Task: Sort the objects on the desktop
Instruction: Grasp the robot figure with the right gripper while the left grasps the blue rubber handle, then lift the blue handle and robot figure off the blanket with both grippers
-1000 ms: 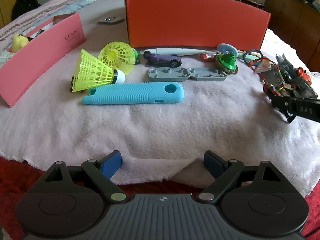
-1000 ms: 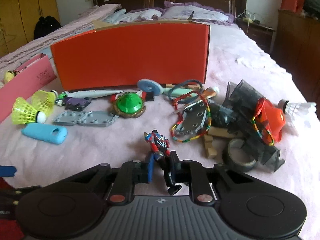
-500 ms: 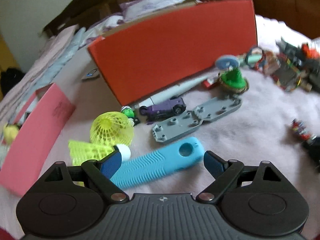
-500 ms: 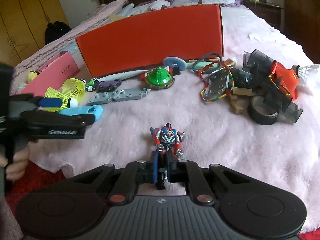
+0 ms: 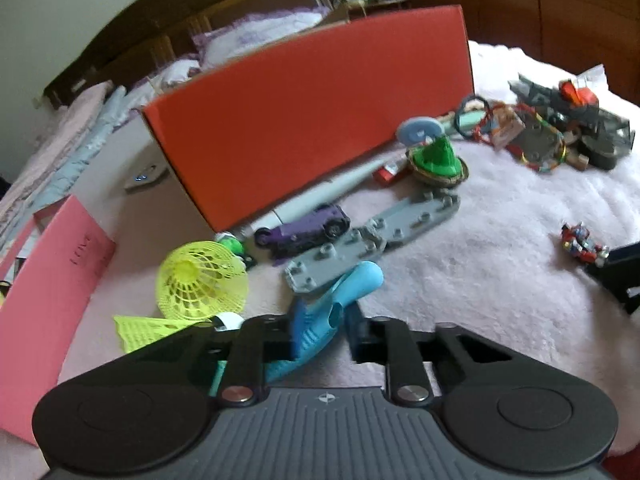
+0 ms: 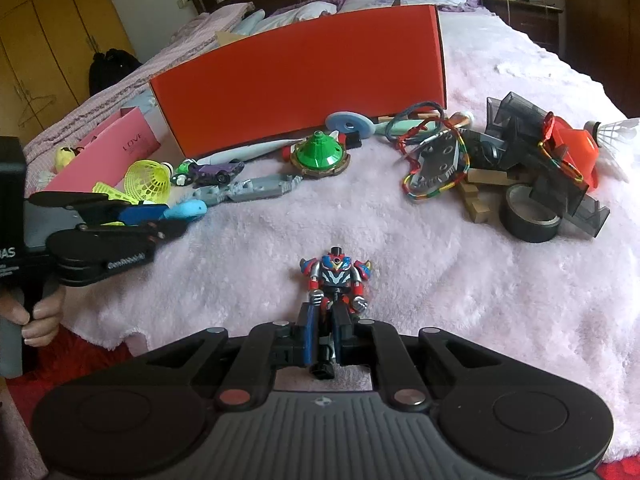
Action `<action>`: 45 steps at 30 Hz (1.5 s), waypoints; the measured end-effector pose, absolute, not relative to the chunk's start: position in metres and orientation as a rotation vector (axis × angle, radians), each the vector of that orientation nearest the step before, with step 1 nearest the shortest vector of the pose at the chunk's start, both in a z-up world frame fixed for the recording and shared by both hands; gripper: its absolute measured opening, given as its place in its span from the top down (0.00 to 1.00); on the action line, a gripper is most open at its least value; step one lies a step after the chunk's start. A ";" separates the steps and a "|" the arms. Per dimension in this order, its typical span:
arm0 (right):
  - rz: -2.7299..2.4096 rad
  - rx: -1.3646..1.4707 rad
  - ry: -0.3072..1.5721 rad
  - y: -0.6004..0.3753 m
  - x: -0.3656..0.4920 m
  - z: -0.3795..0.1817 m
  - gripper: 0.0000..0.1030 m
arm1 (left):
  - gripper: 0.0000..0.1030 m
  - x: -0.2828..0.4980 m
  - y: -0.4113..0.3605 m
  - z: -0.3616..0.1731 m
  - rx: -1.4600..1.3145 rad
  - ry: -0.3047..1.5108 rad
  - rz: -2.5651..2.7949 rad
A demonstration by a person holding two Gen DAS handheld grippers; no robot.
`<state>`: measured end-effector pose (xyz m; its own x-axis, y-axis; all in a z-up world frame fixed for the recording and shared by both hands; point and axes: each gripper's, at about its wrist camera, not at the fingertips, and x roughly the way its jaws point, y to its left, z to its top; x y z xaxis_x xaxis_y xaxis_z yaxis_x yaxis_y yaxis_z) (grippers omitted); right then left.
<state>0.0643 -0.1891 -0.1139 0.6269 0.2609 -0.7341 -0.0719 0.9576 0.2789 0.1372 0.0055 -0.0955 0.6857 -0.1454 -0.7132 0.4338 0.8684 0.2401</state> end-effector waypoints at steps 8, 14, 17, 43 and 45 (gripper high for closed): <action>0.192 0.219 0.851 -0.188 0.060 -0.106 0.87 | 0.84 0.109 0.018 -0.060 0.212 0.731 -0.356; 0.176 0.197 0.837 -0.187 0.062 -0.104 0.76 | 0.84 0.087 0.001 -0.058 0.118 0.762 -0.390; 0.178 0.177 0.846 -0.186 0.066 -0.107 0.73 | 0.84 0.084 -0.006 -0.065 0.093 0.792 -0.373; 0.103 0.201 0.866 -0.190 0.064 -0.106 0.71 | 0.77 0.091 -0.039 -0.089 0.222 0.896 -0.364; 0.102 0.211 0.885 -0.190 0.064 -0.111 0.70 | 0.72 0.091 -0.042 -0.090 0.235 0.897 -0.360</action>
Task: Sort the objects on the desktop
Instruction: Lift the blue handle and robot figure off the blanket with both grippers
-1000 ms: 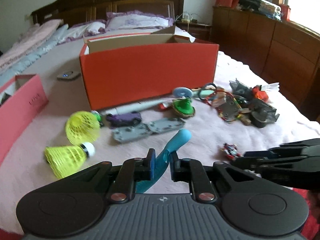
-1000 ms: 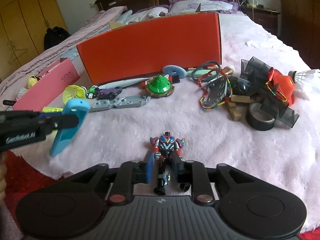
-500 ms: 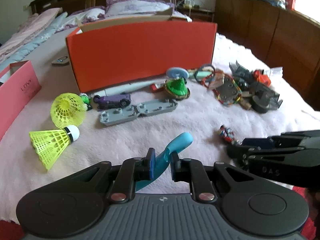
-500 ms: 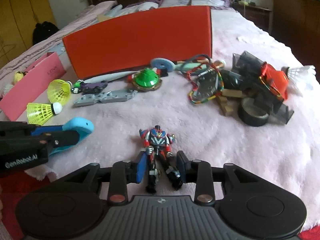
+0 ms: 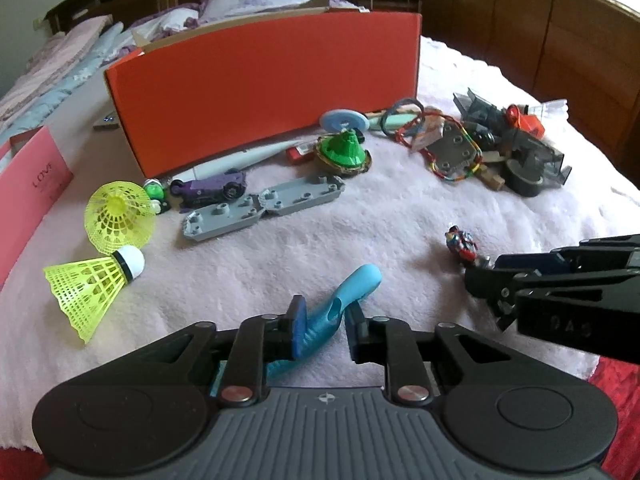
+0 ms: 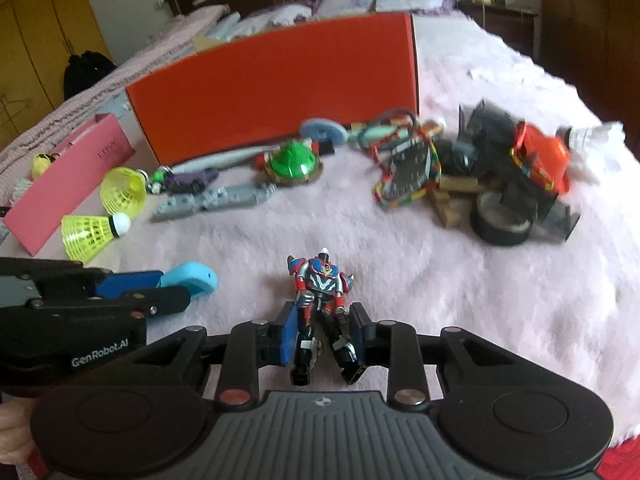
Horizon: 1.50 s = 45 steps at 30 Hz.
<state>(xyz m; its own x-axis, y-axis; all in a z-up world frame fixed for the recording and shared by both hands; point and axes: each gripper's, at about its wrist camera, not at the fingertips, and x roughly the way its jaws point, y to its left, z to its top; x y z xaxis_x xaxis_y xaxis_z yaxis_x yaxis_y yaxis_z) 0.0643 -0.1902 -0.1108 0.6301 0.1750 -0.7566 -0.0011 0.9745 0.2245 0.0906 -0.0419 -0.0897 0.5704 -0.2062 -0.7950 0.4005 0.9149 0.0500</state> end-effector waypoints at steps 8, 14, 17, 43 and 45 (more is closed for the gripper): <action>0.096 0.217 0.894 -0.189 0.065 -0.115 0.68 | 0.51 0.093 -0.040 -0.094 0.218 0.915 -0.345; 0.098 0.216 0.900 -0.188 0.066 -0.118 0.63 | 0.43 0.095 -0.037 -0.098 0.225 0.929 -0.320; 0.101 0.219 0.909 -0.188 0.067 -0.121 0.61 | 0.37 0.095 -0.037 -0.100 0.231 0.934 -0.314; 0.160 0.166 0.865 -0.181 0.062 -0.129 0.45 | 0.02 0.102 -0.021 -0.119 0.188 0.990 -0.227; 0.151 0.163 0.867 -0.180 0.062 -0.128 0.46 | 0.05 0.100 -0.022 -0.117 0.190 0.984 -0.231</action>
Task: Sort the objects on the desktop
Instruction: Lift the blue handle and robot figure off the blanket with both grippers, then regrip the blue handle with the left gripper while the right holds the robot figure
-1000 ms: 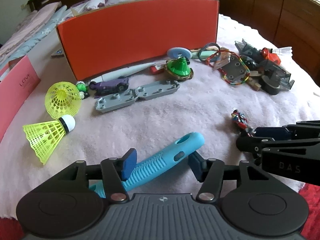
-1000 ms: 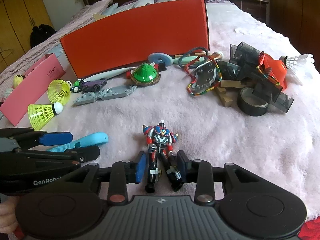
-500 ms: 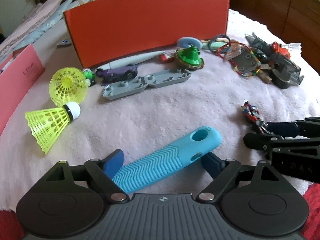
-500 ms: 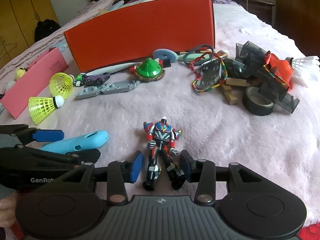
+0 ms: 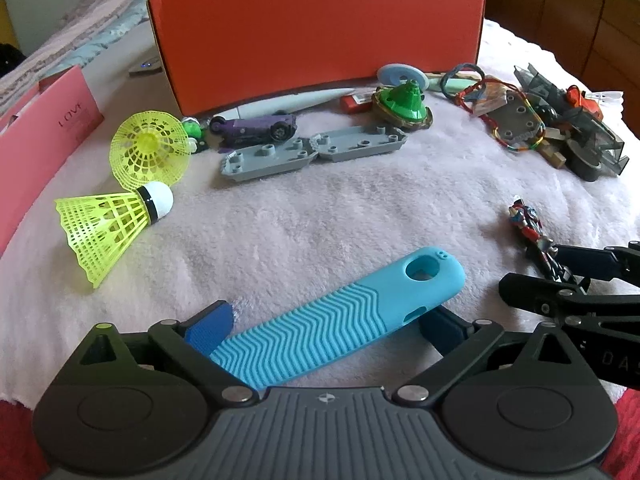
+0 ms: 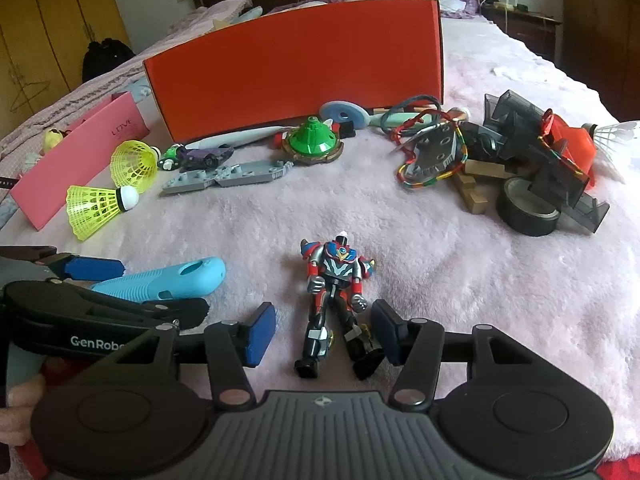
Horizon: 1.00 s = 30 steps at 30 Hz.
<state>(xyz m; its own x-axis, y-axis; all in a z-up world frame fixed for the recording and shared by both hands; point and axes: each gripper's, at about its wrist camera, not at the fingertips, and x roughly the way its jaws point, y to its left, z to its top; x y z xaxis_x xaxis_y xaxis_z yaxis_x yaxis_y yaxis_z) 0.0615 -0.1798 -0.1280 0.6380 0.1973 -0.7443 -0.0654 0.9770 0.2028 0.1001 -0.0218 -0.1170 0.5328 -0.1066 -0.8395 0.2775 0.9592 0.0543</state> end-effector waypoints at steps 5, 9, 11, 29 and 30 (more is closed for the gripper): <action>0.120 0.136 0.870 -0.174 0.061 -0.127 0.49 | 0.32 0.091 -0.026 -0.110 0.209 0.959 -0.277; 0.101 0.137 0.872 -0.175 0.061 -0.126 0.56 | 0.47 0.087 -0.032 -0.106 0.217 0.951 -0.295; 0.089 0.151 0.875 -0.178 0.061 -0.125 0.66 | 0.60 0.086 -0.032 -0.104 0.215 0.948 -0.297; 0.120 0.246 0.846 -0.181 0.037 -0.098 0.67 | 0.83 0.066 -0.028 -0.076 0.200 0.918 -0.274; 0.120 0.253 0.846 -0.181 0.035 -0.097 0.67 | 0.83 0.064 -0.028 -0.075 0.200 0.914 -0.275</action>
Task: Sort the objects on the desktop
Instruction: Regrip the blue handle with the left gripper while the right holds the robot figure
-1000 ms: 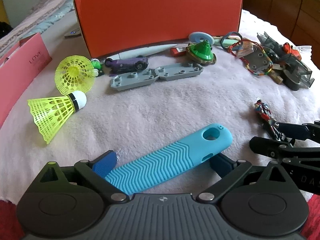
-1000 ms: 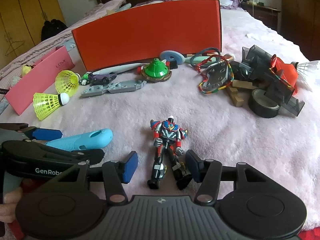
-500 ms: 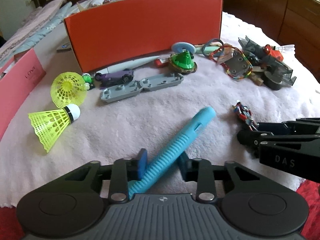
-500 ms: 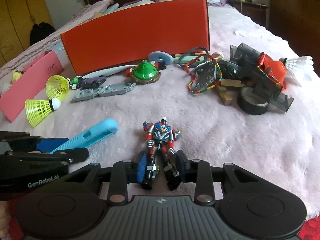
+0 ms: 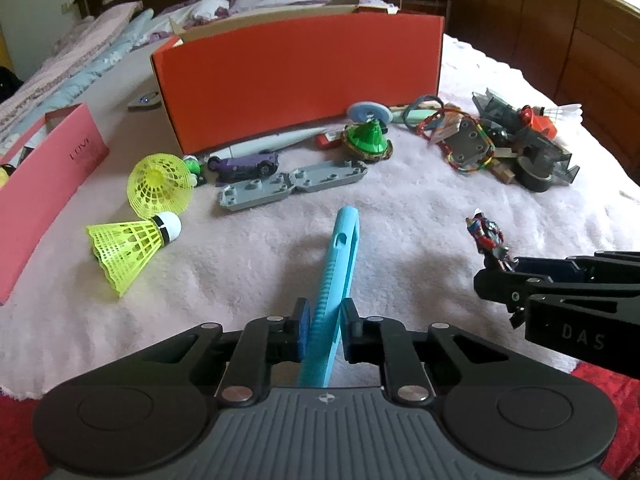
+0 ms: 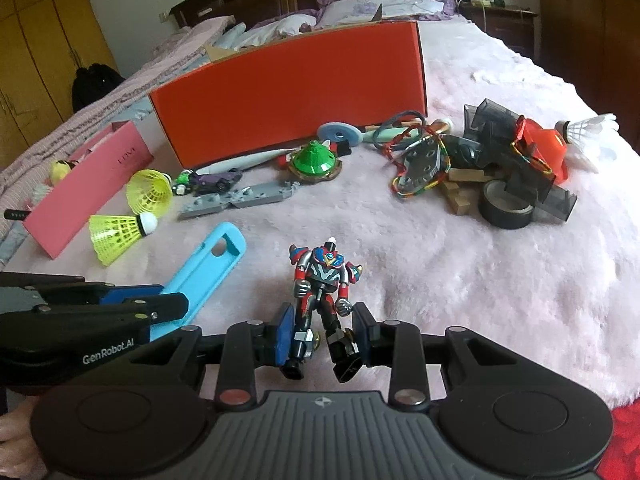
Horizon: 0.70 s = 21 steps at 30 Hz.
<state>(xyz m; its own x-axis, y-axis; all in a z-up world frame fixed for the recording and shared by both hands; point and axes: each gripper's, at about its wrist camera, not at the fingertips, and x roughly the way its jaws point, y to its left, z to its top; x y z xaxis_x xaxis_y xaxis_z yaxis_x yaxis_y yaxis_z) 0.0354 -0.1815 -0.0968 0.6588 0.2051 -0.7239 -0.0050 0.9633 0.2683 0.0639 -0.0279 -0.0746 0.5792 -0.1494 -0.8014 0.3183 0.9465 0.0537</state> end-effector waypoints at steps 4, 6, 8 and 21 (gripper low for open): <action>0.118 0.273 0.839 -0.184 0.030 -0.093 0.67 | 0.85 0.058 -0.026 -0.066 0.192 0.896 -0.280; 0.117 0.278 0.835 -0.185 0.028 -0.092 0.67 | 0.85 0.057 -0.025 -0.063 0.189 0.886 -0.282; 0.117 0.279 0.830 -0.185 0.028 -0.090 0.67 | 0.85 0.058 -0.024 -0.060 0.186 0.880 -0.281; 0.124 0.283 0.835 -0.185 0.029 -0.091 0.67 | 0.70 0.062 -0.020 -0.073 0.175 0.931 -0.282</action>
